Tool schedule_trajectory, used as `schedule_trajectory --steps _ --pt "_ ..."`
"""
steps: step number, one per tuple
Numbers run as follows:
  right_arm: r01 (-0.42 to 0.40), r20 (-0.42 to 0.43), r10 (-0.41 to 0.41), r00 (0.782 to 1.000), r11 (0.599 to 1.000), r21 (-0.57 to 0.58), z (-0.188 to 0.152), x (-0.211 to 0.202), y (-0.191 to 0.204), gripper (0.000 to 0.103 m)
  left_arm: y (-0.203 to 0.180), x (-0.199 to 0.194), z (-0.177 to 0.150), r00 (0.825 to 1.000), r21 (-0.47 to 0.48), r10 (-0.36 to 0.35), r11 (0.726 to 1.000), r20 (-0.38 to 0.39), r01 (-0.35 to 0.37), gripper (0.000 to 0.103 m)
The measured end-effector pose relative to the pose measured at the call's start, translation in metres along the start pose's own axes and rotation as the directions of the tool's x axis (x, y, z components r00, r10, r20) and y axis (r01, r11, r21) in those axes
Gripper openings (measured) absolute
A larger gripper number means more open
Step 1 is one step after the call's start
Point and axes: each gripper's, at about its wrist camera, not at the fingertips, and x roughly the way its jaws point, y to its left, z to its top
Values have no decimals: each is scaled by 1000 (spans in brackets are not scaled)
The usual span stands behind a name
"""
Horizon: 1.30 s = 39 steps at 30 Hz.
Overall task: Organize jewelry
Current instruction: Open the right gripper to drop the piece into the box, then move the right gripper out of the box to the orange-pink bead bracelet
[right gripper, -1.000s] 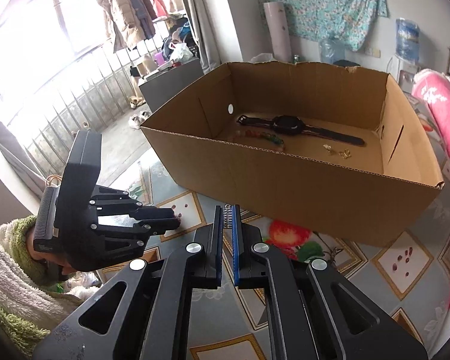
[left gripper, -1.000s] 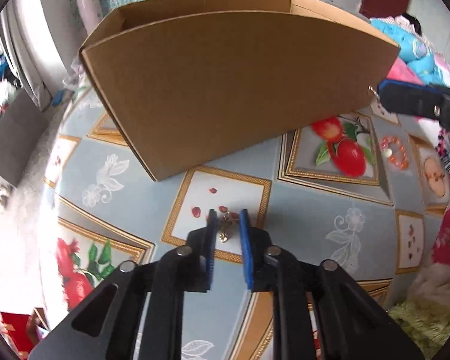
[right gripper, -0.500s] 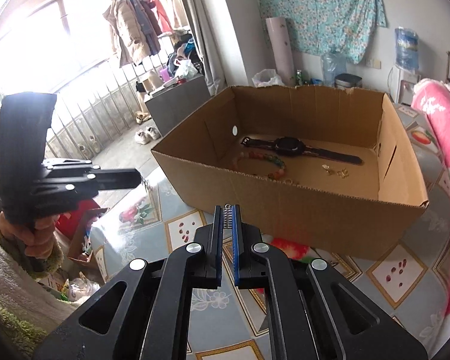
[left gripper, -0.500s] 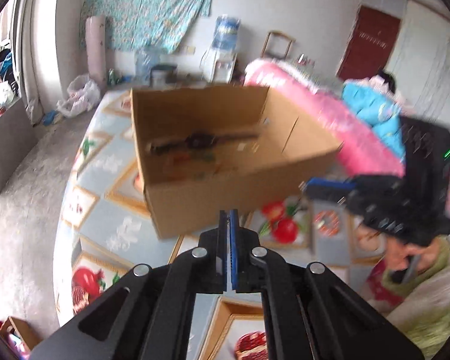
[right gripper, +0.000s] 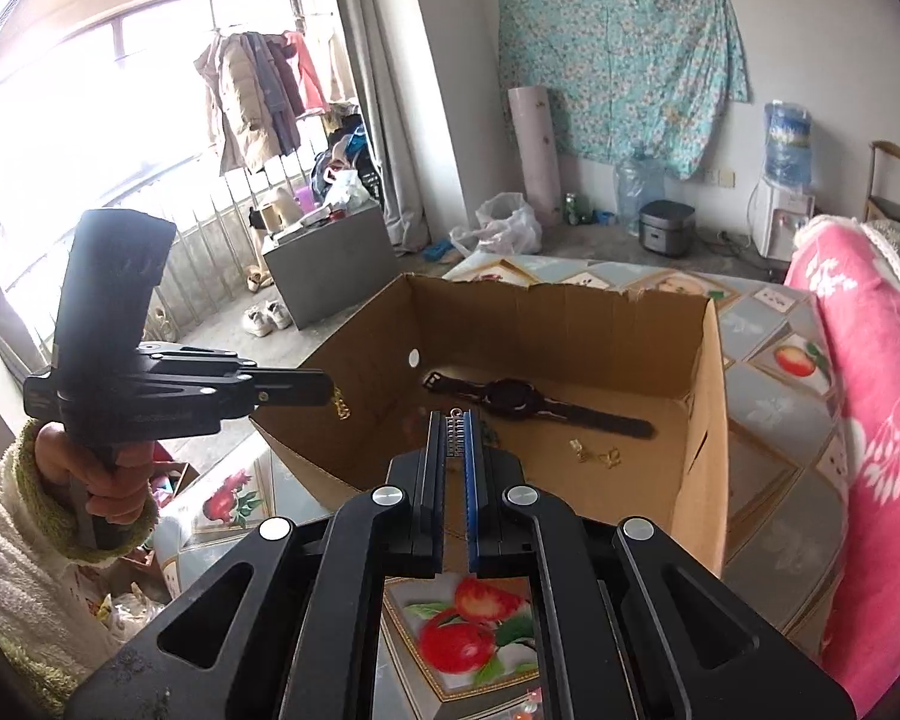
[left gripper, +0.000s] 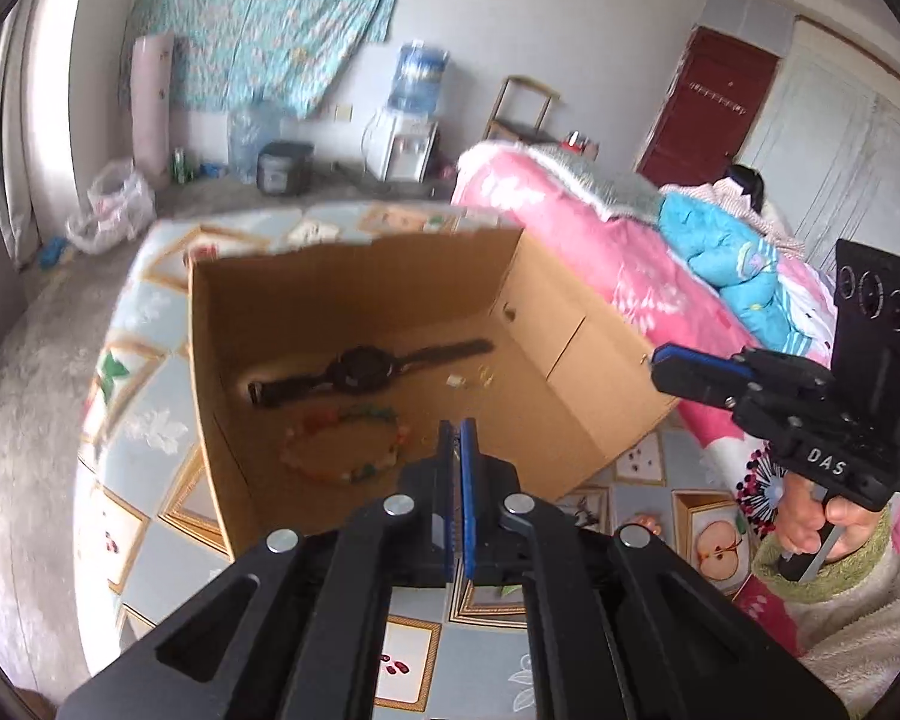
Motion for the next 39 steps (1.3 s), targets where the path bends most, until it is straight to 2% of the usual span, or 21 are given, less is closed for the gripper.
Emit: schedule_trajectory --steps 5,9,11,20,26,29,31,32,36,39 --pt "-49 -117 54 992 998 50 0 47 -14 4 21 35 -2 995 -53 -21 998 -95 16 2" --pt "-55 -169 65 984 996 65 1 70 -19 5 27 49 -1 993 -49 -4 999 -121 -2 2" --pt "-46 -187 59 981 996 72 1 76 -20 8 29 55 0 990 -46 -1 999 -138 -5 2" --pt "-8 -152 30 988 990 141 3 60 -41 11 32 55 4 992 -54 -12 999 -129 5 13" --pt "38 -102 -21 995 984 174 4 36 -50 23 31 43 6 996 -60 12 998 -91 -17 17" --pt "61 -72 -48 996 980 188 2 23 -50 36 22 32 5 998 -38 33 999 -57 -35 24" --pt "67 -49 -58 997 977 203 0 15 -48 46 15 25 5 999 -22 38 999 -32 -39 35" --pt "70 -37 -64 997 975 212 -2 10 -47 49 10 19 5 999 -14 38 999 -13 -38 38" --pt "98 8 -102 995 966 238 -11 -12 -41 62 -7 1 -1 998 21 27 999 50 -28 60" --pt "118 28 -130 991 956 269 -20 -25 -40 64 -19 -9 -6 997 47 27 998 69 -30 73"
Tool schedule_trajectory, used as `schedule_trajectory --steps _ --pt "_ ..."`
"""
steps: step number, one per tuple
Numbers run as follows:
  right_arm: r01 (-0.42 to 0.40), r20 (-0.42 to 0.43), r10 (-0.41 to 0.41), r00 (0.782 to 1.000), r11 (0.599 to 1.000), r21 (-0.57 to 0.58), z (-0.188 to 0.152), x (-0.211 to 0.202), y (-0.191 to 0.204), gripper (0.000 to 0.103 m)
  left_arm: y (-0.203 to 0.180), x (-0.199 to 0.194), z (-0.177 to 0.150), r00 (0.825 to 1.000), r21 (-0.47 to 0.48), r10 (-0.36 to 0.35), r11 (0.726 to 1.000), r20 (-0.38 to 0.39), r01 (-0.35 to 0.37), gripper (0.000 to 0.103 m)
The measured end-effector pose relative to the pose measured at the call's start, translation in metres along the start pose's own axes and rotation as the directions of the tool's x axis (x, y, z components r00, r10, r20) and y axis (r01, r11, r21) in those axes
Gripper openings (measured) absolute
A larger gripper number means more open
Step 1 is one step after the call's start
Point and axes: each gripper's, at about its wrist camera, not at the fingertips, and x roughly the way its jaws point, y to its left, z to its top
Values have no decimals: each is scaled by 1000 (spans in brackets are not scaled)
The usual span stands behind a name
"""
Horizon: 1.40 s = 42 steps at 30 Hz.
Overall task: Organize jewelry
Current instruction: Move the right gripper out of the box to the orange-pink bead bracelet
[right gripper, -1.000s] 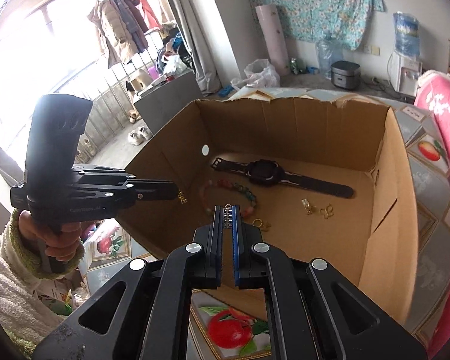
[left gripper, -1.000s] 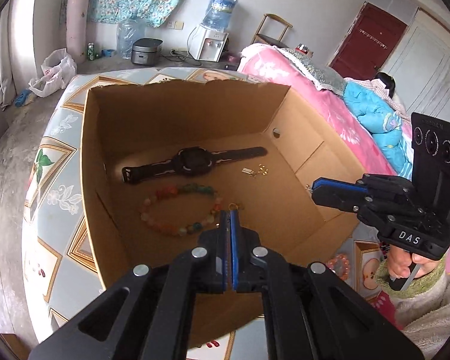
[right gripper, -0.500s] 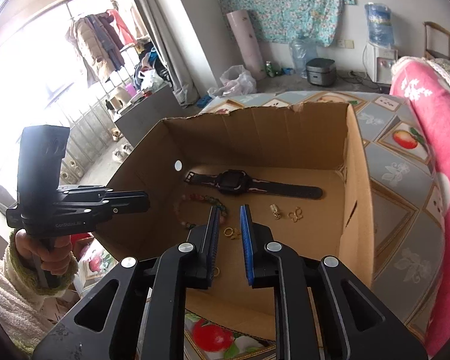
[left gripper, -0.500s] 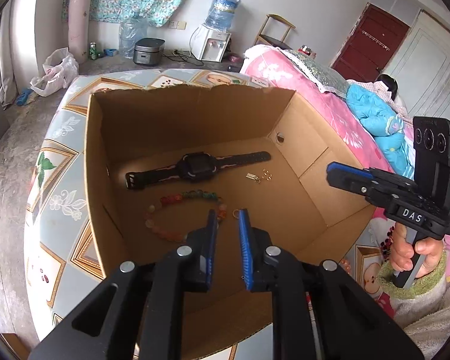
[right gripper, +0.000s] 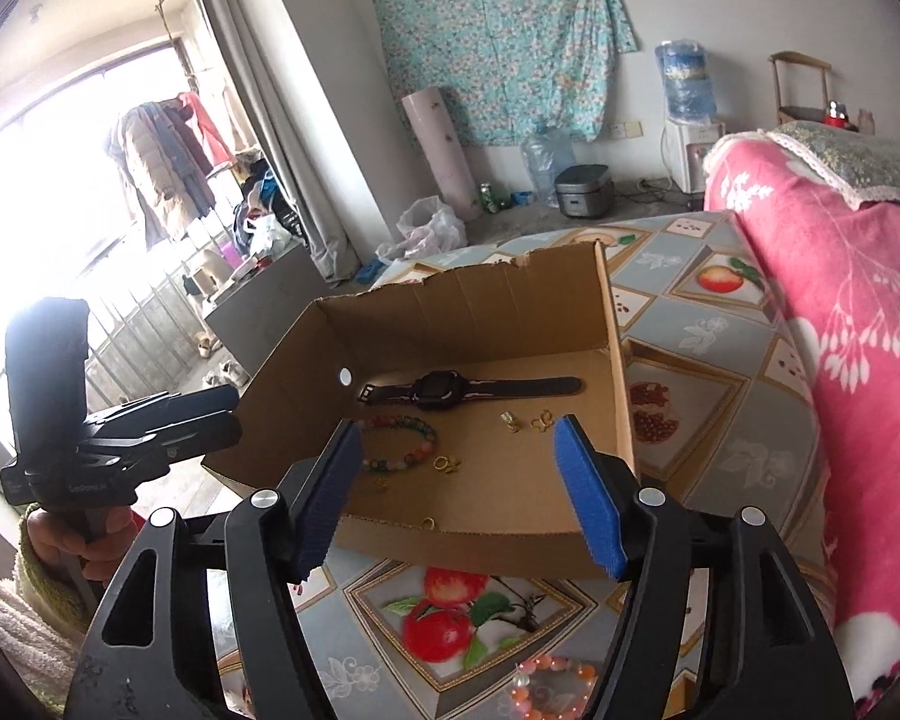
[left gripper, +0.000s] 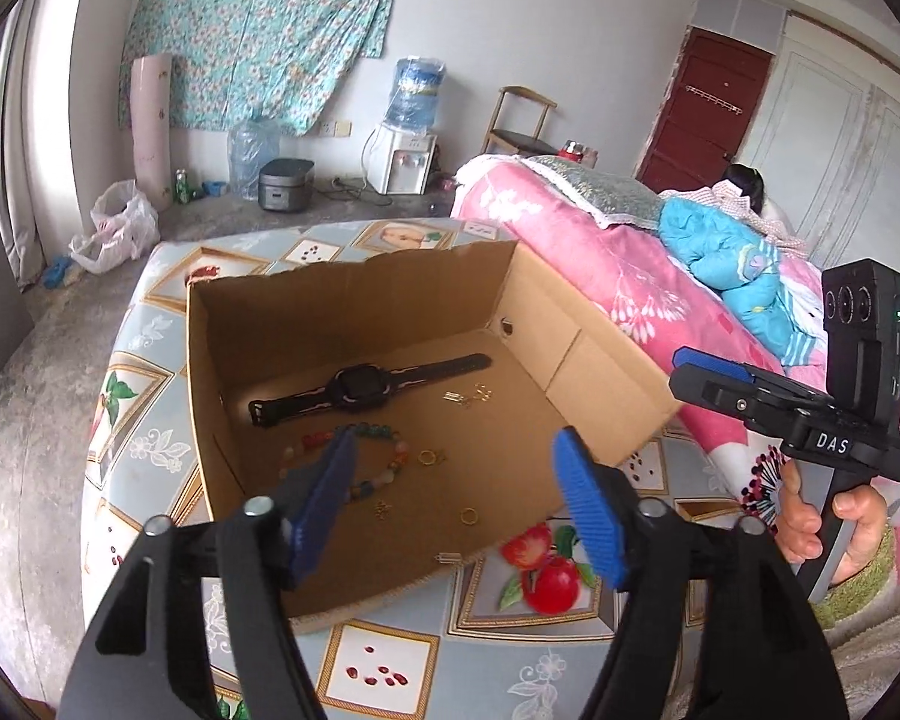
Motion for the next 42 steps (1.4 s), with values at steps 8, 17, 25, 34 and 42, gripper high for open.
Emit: schedule_trajectory --steps 8,17,25,34,42 --pt "76 25 -78 997 995 72 -24 -27 -11 66 -29 -16 -17 1000 43 19 999 -9 -18 86" --pt "128 20 -131 991 986 110 -50 -53 -26 66 -66 -15 -34 999 96 37 995 -34 -33 87" --pt "186 -33 -183 983 971 149 -69 -57 -47 66 -93 16 -56 996 167 33 986 -81 -19 87" --pt "221 -155 -196 968 961 168 -103 -47 -74 64 -102 65 -80 989 133 -15 990 -148 35 87" --pt "206 -245 -161 956 963 172 -124 -22 -83 37 -126 100 -95 976 174 -73 979 -207 110 68"
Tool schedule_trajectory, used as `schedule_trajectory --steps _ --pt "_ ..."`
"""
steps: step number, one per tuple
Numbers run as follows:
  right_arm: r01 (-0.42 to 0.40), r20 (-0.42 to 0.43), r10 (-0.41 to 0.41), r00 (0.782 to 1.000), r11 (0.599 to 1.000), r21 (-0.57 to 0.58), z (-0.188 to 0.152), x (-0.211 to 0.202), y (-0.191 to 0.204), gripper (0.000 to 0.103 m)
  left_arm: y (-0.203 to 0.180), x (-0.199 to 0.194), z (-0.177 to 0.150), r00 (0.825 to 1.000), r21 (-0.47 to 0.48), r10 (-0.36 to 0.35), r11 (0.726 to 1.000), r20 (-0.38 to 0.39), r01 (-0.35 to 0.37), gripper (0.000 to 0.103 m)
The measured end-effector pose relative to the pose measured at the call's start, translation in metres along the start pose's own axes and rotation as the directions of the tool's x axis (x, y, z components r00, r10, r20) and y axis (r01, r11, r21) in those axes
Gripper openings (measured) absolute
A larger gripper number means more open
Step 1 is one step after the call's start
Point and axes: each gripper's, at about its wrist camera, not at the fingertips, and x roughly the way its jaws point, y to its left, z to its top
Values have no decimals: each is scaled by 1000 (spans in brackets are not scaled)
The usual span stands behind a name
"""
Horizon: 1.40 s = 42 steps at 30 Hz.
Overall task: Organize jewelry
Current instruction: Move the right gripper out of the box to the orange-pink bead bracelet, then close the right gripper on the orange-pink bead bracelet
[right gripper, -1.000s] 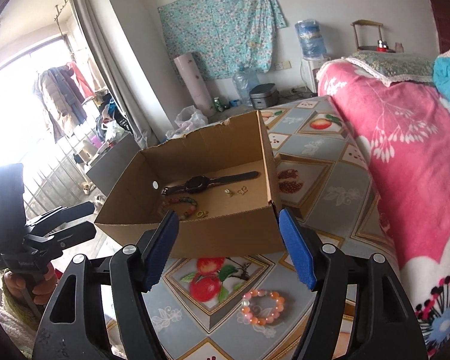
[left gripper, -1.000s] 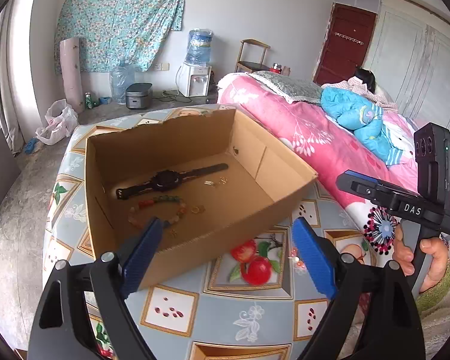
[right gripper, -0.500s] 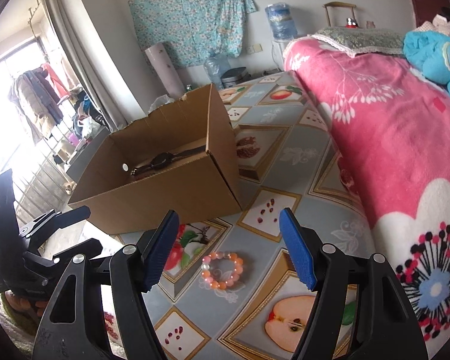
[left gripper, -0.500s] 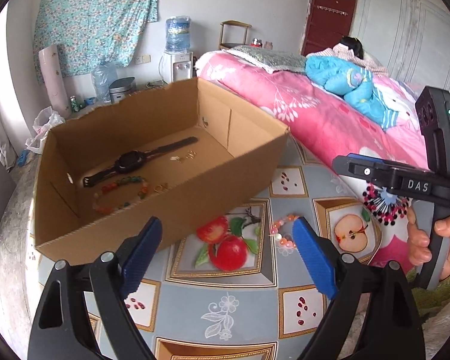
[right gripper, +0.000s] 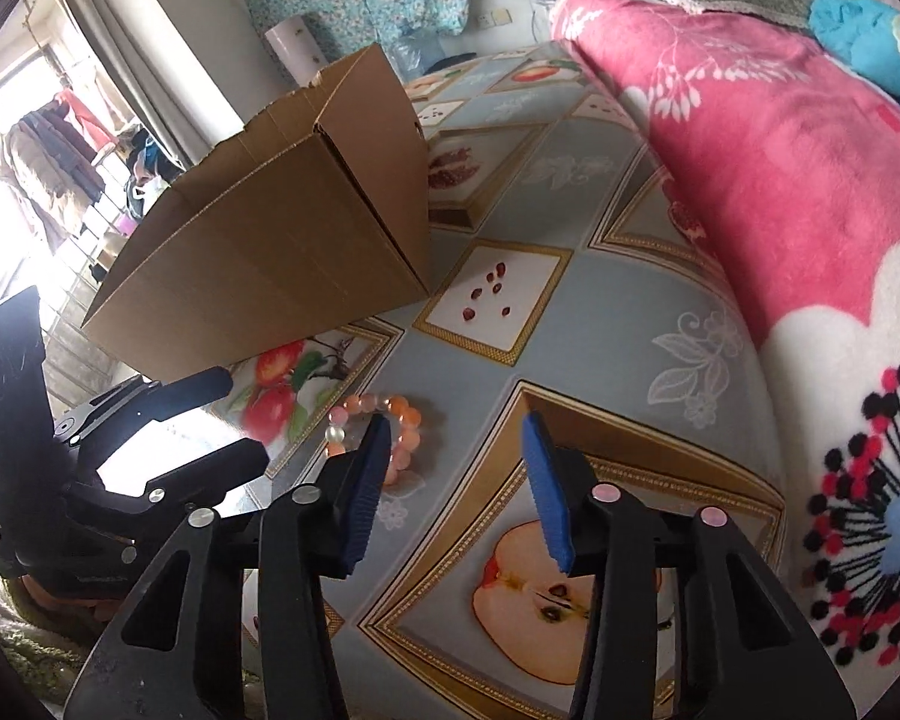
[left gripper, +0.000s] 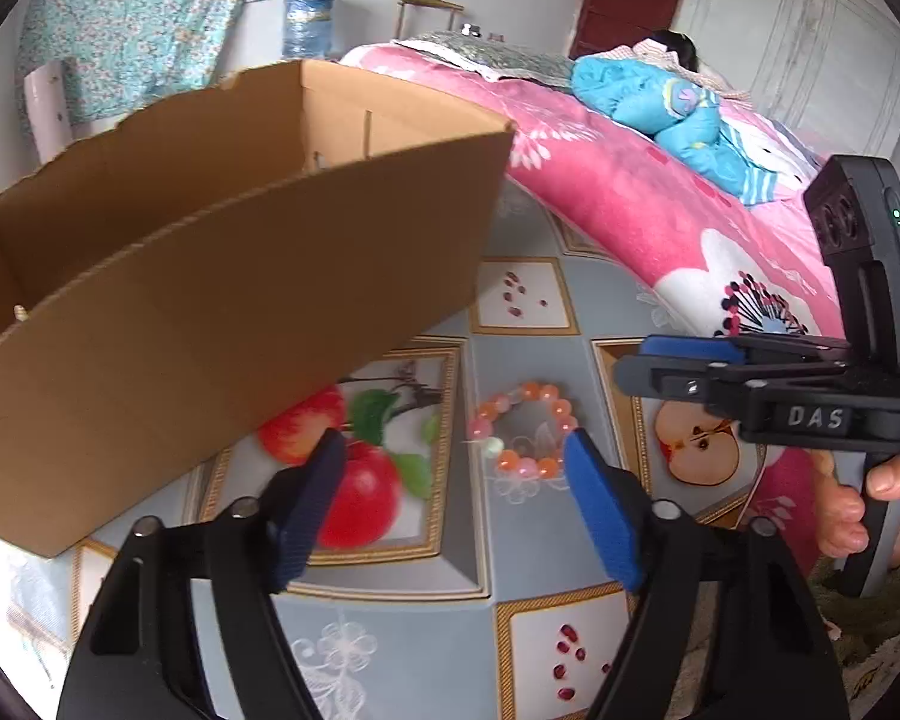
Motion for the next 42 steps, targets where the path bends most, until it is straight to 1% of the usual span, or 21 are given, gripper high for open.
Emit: schedule_trajectory --steps 2,4,6,8,10,14,21,23,24,26,27,29,35,39,42 --pt "-13 -11 13 1000 1000 -12 -1 5 3 33 -2 9 2 1000 5 -19 1000 -13 19 60" --pt "-34 -13 34 999 999 -36 -2 8 6 27 -4 16 4 999 10 -31 999 -26 31 49" --pt "-50 -12 49 999 997 -59 -1 10 10 25 -4 22 5 998 12 -41 999 -40 42 43" --pt "-61 -14 61 998 995 -81 -1 12 13 25 -5 27 7 997 13 -46 999 -54 47 39" --pt "-73 -25 71 997 993 -93 0 17 15 21 -7 32 7 997 15 -46 999 -66 47 35" --pt "-83 -40 79 996 990 -118 -1 27 18 15 -9 40 6 995 33 -23 999 -99 26 31" --pt "-88 -49 81 995 983 -163 0 36 25 8 -14 44 7 995 91 20 996 -96 -11 30" --pt "-89 -49 82 995 981 -173 1 37 25 8 -16 46 8 995 107 33 994 -95 -23 28" --pt "-92 -50 84 995 980 -175 2 38 24 8 -17 47 8 995 112 38 993 -93 -27 26" --pt "-94 -50 86 995 979 -180 2 38 25 8 -18 48 9 995 123 52 992 -86 -41 19" --pt "-92 -50 84 995 979 -184 2 37 25 7 -18 48 9 995 129 54 991 -84 -42 13" --pt "-89 -48 82 995 979 -184 3 37 26 7 -18 49 10 996 130 44 991 -82 -33 9" --pt "-92 -32 88 996 982 -168 3 30 28 7 -24 35 10 999 167 25 986 -31 -20 9" --pt "-89 -1 90 996 982 -166 4 18 32 7 -28 20 13 1000 182 18 983 2 -18 9" --pt "-86 32 93 995 981 -171 4 2 36 7 -32 4 18 999 193 16 981 33 -22 9"
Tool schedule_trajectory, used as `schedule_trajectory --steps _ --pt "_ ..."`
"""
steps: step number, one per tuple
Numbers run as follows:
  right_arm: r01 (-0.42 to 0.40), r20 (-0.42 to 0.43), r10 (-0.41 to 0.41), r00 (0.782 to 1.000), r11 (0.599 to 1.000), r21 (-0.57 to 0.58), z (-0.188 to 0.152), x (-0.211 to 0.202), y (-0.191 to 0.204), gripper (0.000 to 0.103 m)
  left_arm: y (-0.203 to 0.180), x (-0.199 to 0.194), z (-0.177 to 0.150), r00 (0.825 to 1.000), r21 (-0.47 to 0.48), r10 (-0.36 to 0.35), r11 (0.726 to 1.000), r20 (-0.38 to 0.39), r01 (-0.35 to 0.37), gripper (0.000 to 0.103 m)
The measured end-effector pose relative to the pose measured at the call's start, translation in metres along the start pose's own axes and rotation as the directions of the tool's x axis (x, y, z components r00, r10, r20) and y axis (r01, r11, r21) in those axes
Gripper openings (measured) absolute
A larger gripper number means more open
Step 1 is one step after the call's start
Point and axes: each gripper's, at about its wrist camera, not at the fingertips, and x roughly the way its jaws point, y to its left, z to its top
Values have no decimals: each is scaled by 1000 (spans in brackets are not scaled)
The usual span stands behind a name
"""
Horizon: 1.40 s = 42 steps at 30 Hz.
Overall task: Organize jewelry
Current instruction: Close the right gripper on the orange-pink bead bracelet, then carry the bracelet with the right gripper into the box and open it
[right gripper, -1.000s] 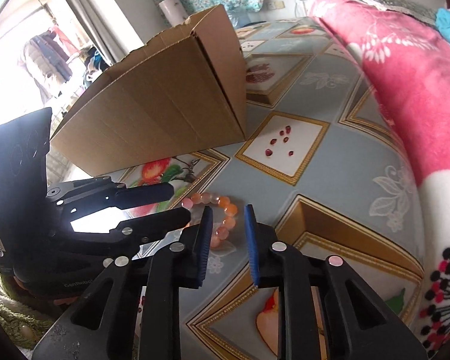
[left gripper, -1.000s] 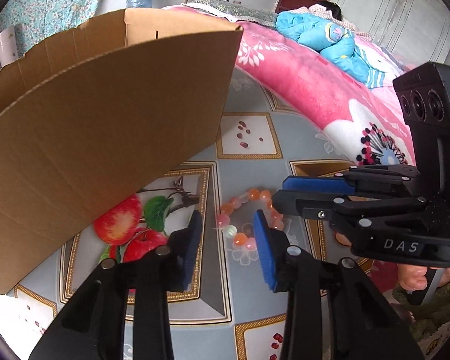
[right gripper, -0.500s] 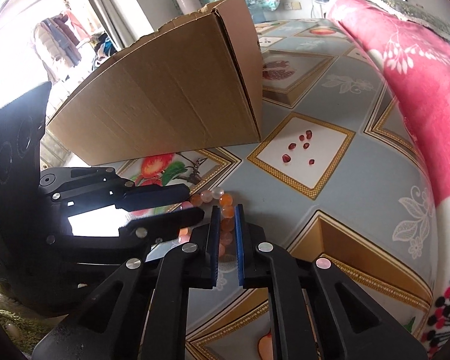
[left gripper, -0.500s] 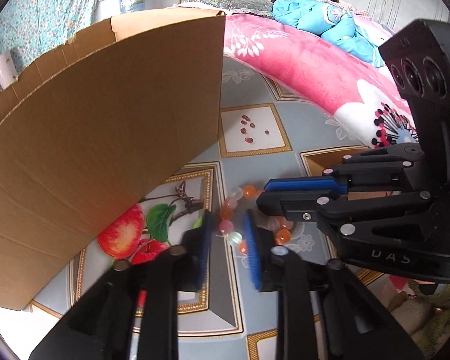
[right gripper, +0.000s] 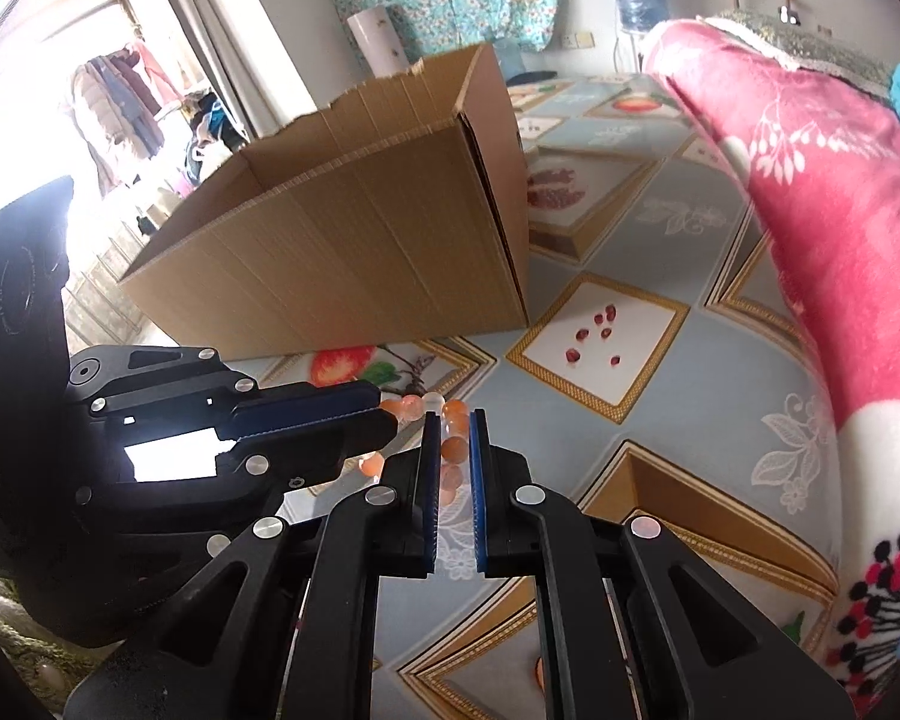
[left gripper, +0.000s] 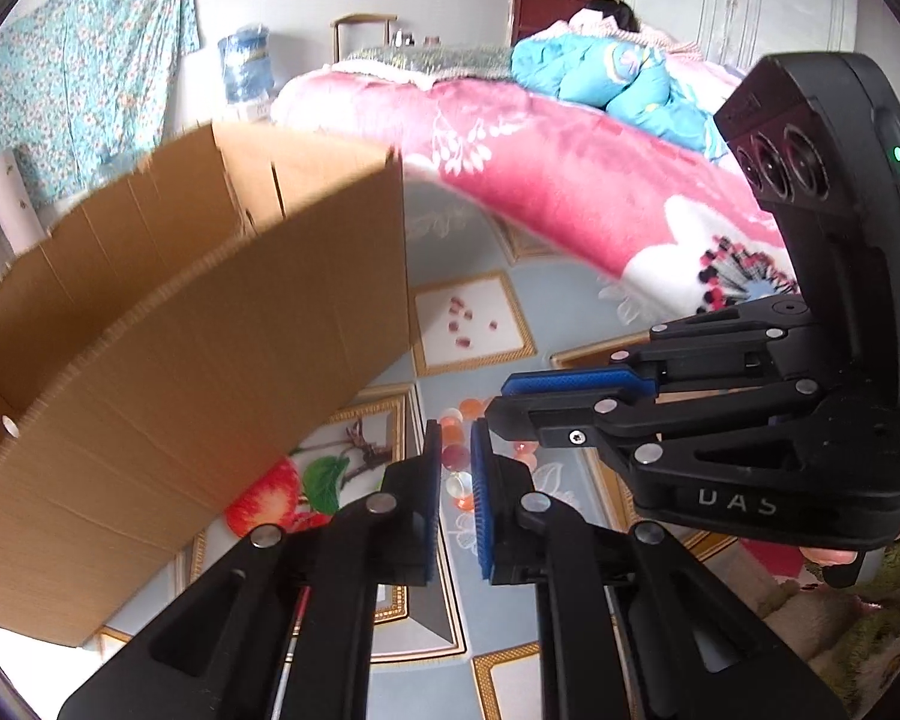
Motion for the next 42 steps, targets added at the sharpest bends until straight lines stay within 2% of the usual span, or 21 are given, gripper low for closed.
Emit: schedule_trajectory --steps 7,13,19,21,24,27,29,32,34,42 --pt "11 127 -8 992 1000 -22 18 -51 18 7 -12 -56 21 992 67 9 998 126 -17 9" --pt "-2 255 28 967 995 -104 52 -91 41 7 -7 -117 50 960 104 34 992 279 -65 9" --pt "-38 309 112 945 971 -237 108 -94 62 7 26 -145 81 934 55 80 993 348 -106 9" --pt "-77 288 157 945 960 -270 131 -84 63 7 42 -146 90 931 32 96 993 351 -114 9" --pt "-144 215 213 953 944 -296 154 -61 64 7 73 -137 102 942 -19 106 994 318 -106 9" --pt "-206 109 246 963 935 -288 172 -28 59 7 101 -116 109 962 -74 93 994 258 -76 9" --pt "-238 36 257 966 934 -265 177 -7 57 7 122 -92 112 980 -127 57 991 192 -32 9" --pt "-251 -63 243 968 940 -229 180 21 47 7 146 -56 111 995 -206 -2 978 101 23 9" --pt "-253 -112 233 966 943 -215 182 33 43 7 154 -39 109 998 -229 -19 973 53 30 9" --pt "-204 -249 137 959 942 -267 181 59 39 7 168 2 103 993 -287 -112 953 -29 99 9"
